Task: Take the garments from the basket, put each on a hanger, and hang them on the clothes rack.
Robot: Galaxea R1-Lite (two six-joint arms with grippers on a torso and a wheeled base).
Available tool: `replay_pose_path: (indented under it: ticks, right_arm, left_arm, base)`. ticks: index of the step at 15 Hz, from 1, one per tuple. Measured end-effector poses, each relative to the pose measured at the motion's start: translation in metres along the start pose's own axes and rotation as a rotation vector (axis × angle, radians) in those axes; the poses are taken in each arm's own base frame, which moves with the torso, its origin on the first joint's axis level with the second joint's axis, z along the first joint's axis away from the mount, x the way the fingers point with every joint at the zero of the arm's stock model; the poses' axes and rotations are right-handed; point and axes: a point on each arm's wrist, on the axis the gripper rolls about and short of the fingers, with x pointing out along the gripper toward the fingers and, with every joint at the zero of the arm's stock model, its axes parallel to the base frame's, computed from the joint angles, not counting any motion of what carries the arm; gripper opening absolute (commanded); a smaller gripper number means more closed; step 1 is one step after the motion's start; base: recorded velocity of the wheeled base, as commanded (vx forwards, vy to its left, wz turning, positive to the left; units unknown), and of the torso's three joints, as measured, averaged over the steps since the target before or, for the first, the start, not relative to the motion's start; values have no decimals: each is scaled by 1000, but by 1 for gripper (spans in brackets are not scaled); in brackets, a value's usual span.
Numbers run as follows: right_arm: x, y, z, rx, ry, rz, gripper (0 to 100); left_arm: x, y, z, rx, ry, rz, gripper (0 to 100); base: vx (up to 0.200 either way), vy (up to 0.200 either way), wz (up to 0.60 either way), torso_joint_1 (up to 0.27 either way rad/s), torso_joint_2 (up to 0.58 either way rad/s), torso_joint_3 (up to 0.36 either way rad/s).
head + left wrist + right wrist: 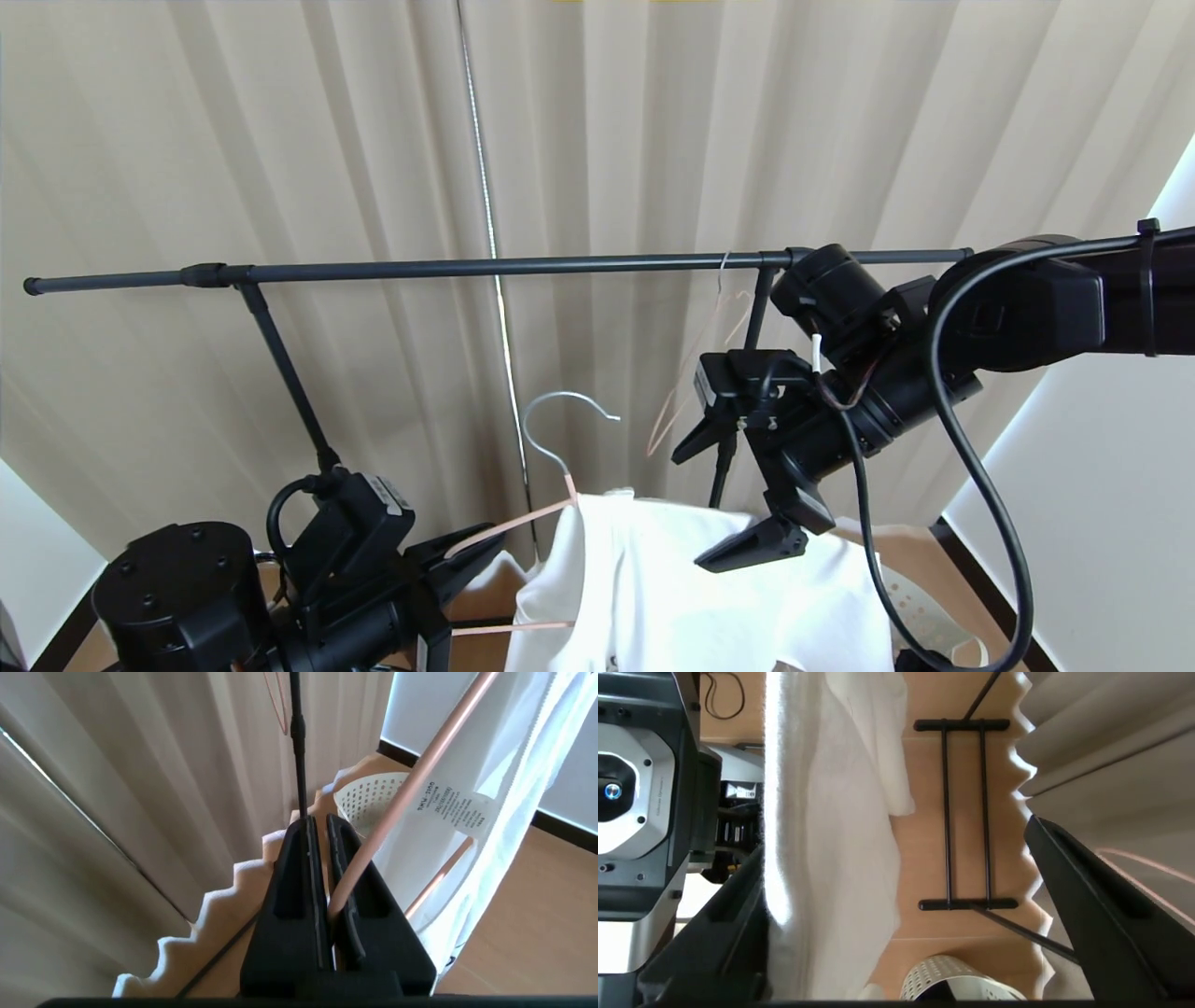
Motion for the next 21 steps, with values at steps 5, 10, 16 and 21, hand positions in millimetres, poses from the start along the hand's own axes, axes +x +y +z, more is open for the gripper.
replay_pose_path:
  ticks: [5, 10, 16, 21]
  right_arm:
    - [-1, 2, 0, 5, 0, 4, 0]
    - [-4, 6, -1, 3, -2, 4, 0]
    - [-10, 13, -1, -1, -9, 5, 0]
    - [-11, 18, -4, 4, -6, 14, 0]
  left_arm:
    - [0, 0, 1, 3, -3, 3, 0]
    - [0, 0, 1, -1, -3, 1, 0]
    - [1, 1, 1, -3, -5, 4, 100]
    - [1, 1, 1, -8, -5, 5, 100]
  base:
    - [0, 0, 0, 0, 0, 0]
    - [0, 0, 0, 0, 0, 0]
    - [0, 0, 0, 0, 0, 0]
    - [0, 0, 0, 0, 0, 0]
